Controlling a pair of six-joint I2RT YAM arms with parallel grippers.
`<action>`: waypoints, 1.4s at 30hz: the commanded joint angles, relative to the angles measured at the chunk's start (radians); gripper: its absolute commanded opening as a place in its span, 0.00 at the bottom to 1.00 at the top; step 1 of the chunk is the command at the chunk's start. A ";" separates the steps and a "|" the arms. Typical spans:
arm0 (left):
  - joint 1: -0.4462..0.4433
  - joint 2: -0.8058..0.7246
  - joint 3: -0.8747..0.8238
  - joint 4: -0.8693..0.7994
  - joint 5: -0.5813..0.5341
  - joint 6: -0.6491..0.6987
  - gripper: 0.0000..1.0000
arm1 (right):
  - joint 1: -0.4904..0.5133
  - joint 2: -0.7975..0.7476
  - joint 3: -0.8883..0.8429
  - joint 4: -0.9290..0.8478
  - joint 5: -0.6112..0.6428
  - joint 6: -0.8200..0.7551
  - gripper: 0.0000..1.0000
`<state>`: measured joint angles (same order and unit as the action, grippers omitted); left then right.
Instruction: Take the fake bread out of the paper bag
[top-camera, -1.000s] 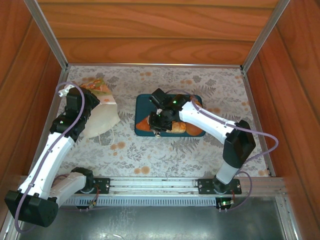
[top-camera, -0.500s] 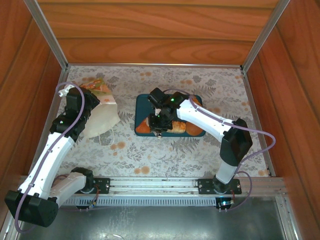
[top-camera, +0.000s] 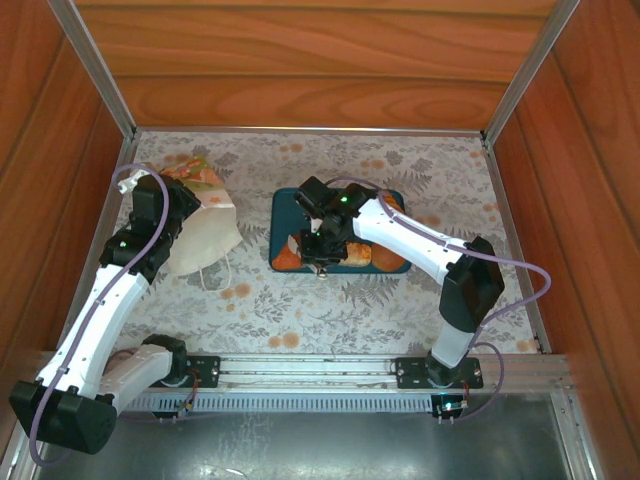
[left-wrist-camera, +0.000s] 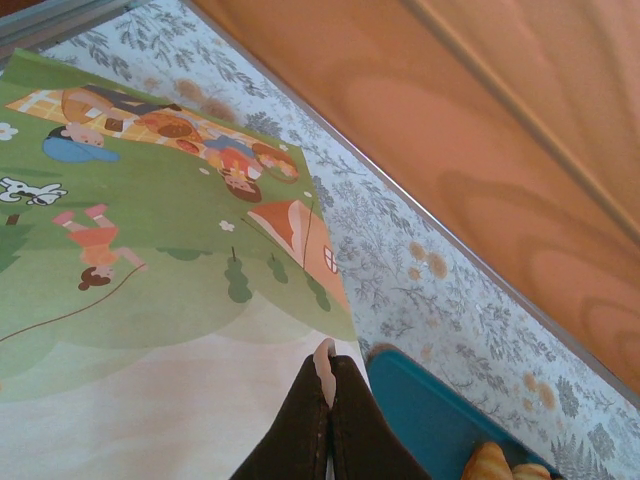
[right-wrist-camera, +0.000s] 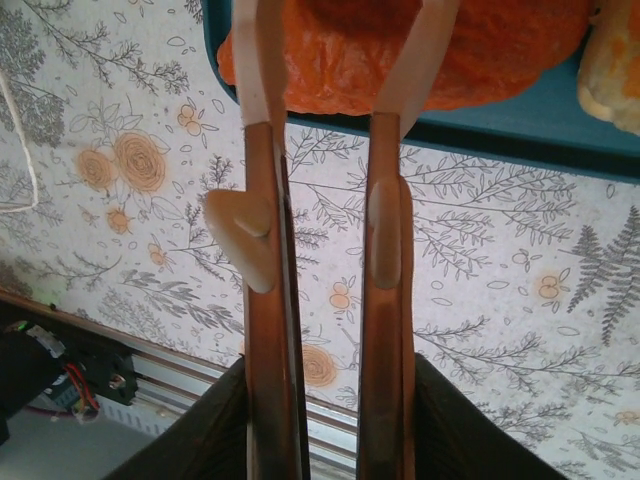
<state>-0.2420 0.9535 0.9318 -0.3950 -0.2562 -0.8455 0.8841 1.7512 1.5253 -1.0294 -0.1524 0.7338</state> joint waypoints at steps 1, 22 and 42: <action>0.006 -0.002 0.008 0.016 0.006 -0.002 0.00 | 0.004 -0.012 0.023 -0.011 0.009 -0.001 0.41; 0.006 -0.006 0.032 0.017 0.077 0.096 0.00 | 0.004 -0.138 0.009 0.110 0.053 -0.149 0.43; 0.003 0.095 0.113 0.028 0.168 0.078 0.00 | 0.022 -0.230 -0.211 0.591 -0.409 -0.178 0.38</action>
<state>-0.2420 1.0328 1.0080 -0.3820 -0.1154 -0.7589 0.8909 1.4918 1.3411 -0.5461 -0.4294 0.5526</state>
